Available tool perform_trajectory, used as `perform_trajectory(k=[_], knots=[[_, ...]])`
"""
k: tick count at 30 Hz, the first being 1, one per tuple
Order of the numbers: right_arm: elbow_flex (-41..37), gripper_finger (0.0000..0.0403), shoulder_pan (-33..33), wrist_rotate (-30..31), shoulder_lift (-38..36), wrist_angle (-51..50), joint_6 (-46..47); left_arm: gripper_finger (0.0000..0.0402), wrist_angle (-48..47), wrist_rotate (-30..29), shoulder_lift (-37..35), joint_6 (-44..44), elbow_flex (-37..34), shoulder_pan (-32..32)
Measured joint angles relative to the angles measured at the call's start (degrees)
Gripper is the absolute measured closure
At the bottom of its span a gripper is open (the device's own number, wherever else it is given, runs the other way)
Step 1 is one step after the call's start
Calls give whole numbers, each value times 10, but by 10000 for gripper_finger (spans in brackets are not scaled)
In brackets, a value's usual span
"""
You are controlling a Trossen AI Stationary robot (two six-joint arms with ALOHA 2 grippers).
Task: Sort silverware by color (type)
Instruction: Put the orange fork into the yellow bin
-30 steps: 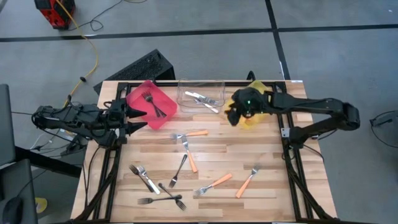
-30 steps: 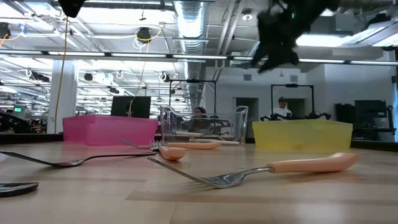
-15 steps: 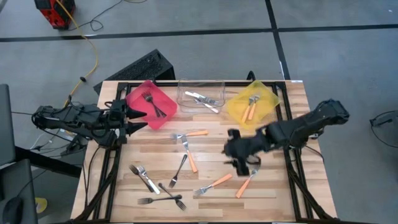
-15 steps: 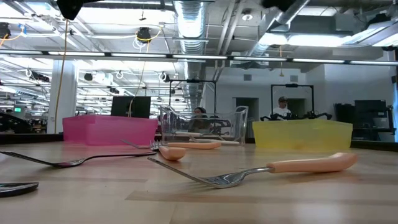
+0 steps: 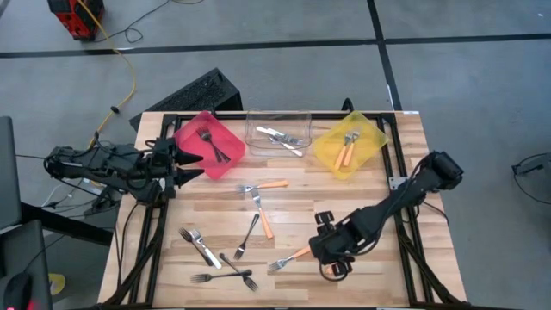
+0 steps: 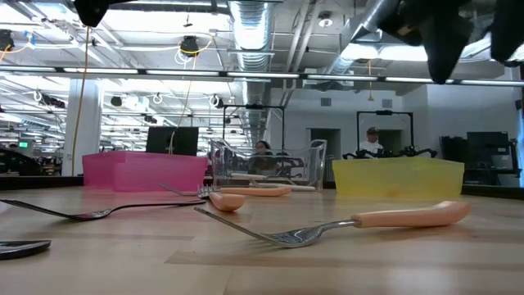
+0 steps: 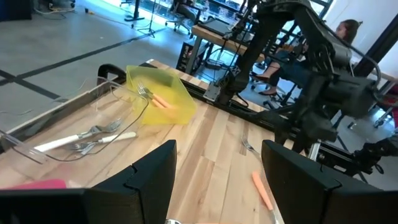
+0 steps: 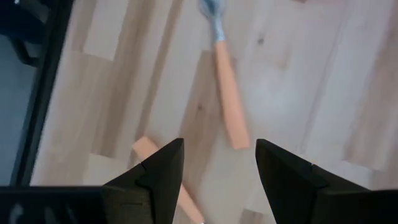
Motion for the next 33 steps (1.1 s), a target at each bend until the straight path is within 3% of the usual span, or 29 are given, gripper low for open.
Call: perform_trajectory(k=[15,33], knots=[[-4,179,14,-17,4,-9,4,182,0,1,0,-6,0,0],[-118,179,39,-18,-56,66,12,182,-1,-16,0,-23,0,0]])
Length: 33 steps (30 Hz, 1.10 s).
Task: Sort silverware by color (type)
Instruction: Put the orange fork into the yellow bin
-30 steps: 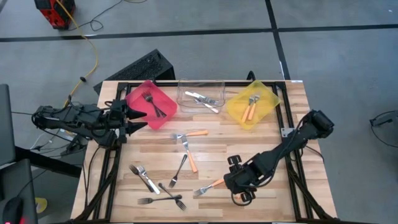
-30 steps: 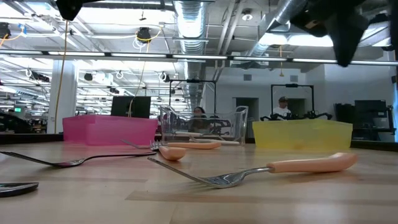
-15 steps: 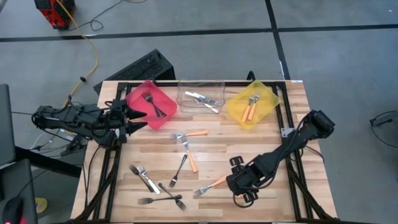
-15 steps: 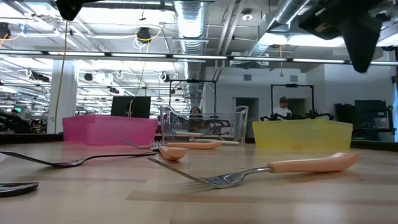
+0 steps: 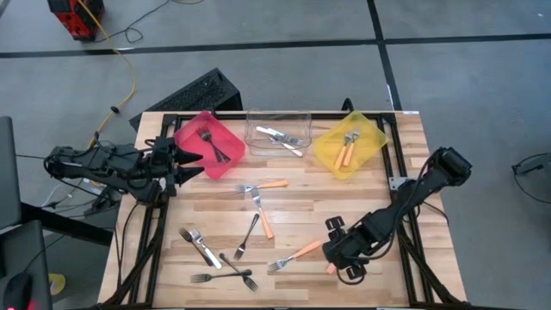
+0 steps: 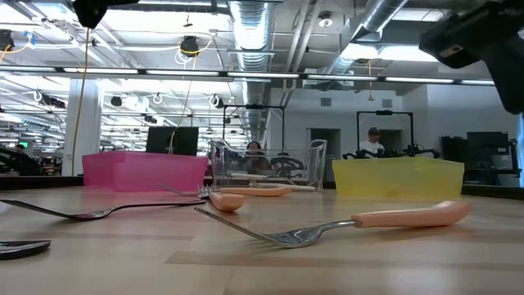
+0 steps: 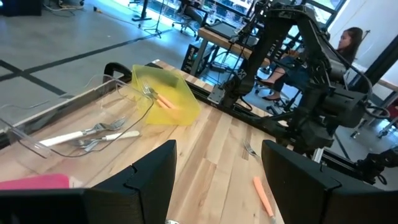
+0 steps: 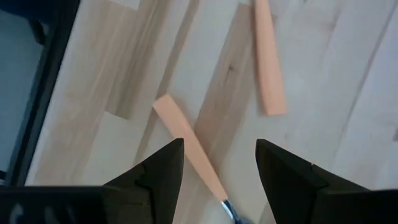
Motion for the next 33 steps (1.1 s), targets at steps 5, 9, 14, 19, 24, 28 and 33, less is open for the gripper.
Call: perform_trajectory(k=[5,9,14,19,24,28,33], knots=[[-31,179,2,-1,-3,33,1,182,-7,-10,0,-1,0,0],[-43,179,5,-5,-3,60,5,182,-9,-12,0,-7,0,0],[-43,179,7,-6,-3,65,6,182,-18,-12,0,-7,0,0],[-43,179,7,-10,-3,67,20,182,-21,-7,0,-7,0,0],[-43,167,13,-13,-3,67,9,182,-25,-6,0,-6,0,0],[-43,143,26,-35,-3,64,-1,182,-34,3,0,-6,0,0],[-43,132,47,-30,-3,53,-41,182,-34,4,0,-7,0,0]])
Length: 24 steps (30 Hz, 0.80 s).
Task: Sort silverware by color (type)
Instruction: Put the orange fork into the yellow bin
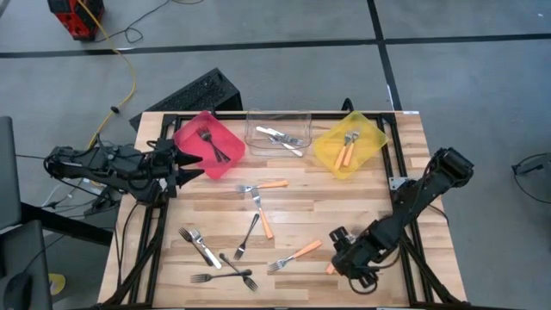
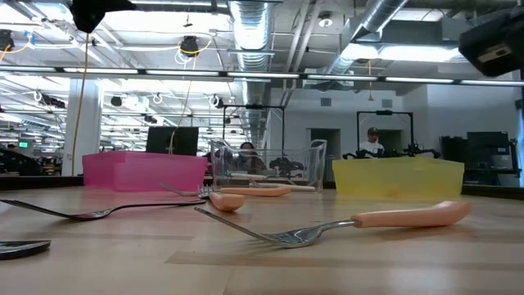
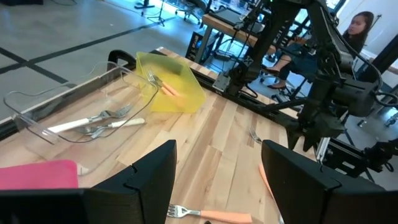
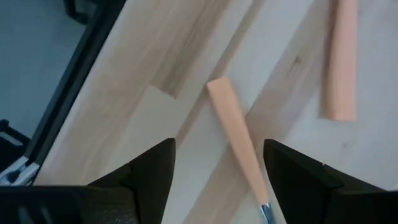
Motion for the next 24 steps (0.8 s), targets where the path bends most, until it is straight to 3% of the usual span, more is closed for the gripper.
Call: perform_trajectory(k=[18,24], knots=[[8,132,-26,-9,122,-9,-49,182,2,-2,0,-3,0,0],[11,134,-26,-11,138,-10,-24,182,1,-4,0,-8,0,0]])
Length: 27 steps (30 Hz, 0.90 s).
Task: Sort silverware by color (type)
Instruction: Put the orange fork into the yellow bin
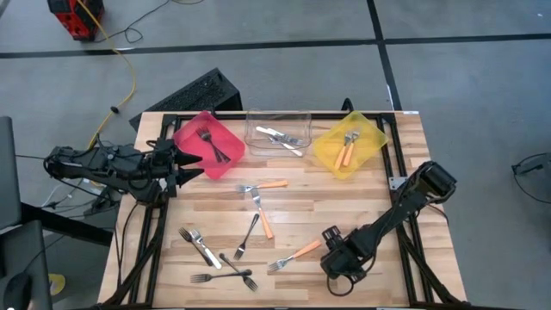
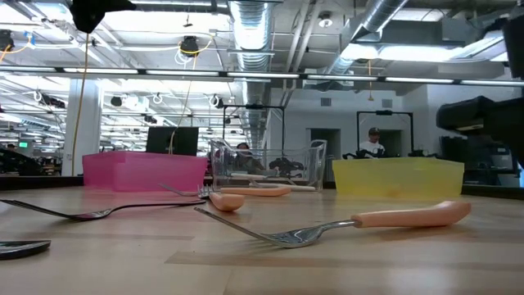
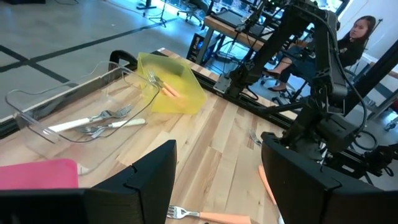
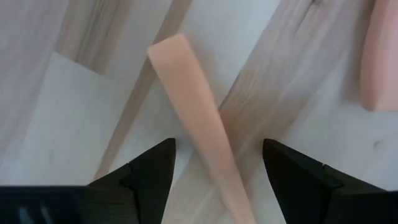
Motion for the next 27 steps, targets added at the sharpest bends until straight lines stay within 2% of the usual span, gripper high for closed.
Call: perform_trajectory(k=[7,19,22,27], knots=[[-1,172,-4,-9,1,-3,30,182,0,0,0,-1,0,0],[-2,305,-5,-4,2,-6,91,182,-18,1,0,3,0,0],[-2,319,-9,-11,2,-6,102,182,-18,3,0,3,0,0],[-2,320,-14,-18,-5,-5,138,182,-18,3,0,3,0,0]])
